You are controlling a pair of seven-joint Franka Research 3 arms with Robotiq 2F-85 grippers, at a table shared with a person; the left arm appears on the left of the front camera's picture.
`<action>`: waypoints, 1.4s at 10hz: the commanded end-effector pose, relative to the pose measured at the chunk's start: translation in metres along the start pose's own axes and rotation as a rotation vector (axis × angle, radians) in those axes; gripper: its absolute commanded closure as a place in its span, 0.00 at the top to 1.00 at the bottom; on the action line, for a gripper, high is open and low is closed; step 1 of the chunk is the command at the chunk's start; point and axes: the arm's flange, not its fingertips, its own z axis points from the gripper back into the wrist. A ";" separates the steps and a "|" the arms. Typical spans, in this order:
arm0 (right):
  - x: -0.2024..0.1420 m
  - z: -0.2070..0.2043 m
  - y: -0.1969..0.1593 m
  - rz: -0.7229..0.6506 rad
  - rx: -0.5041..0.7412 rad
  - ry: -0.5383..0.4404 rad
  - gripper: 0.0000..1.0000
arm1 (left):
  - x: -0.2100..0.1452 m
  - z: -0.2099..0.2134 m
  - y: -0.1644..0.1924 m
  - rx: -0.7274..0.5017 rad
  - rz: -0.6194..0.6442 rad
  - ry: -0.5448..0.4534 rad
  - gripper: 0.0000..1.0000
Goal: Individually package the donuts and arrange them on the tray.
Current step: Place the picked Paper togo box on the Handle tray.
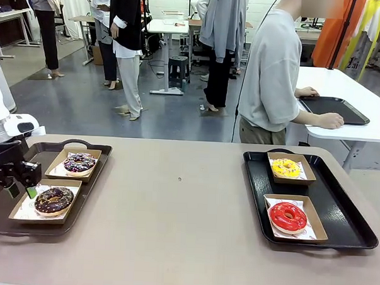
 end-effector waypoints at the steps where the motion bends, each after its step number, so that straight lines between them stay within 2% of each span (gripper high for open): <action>1: -0.001 0.000 0.000 0.000 0.008 0.001 1.00 | -0.001 0.004 -0.002 0.025 0.016 -0.004 0.52; 6: -0.001 0.000 0.000 0.000 0.008 0.001 1.00 | -0.008 0.012 0.003 0.025 0.009 -0.007 1.00; 9: -0.001 0.000 0.000 0.000 0.008 0.001 1.00 | -0.012 0.024 0.012 -0.047 -0.029 0.016 1.00; 10: -0.001 0.000 0.000 0.000 0.008 0.001 1.00 | -0.015 0.034 0.022 -0.148 -0.090 0.051 1.00; 11: -0.001 0.000 0.000 0.000 0.008 0.001 1.00 | -0.018 0.053 0.038 -0.318 -0.162 0.051 1.00; 14: -0.001 0.000 0.000 0.000 0.008 0.001 1.00 | -0.008 0.092 0.109 -0.756 -0.231 -0.023 1.00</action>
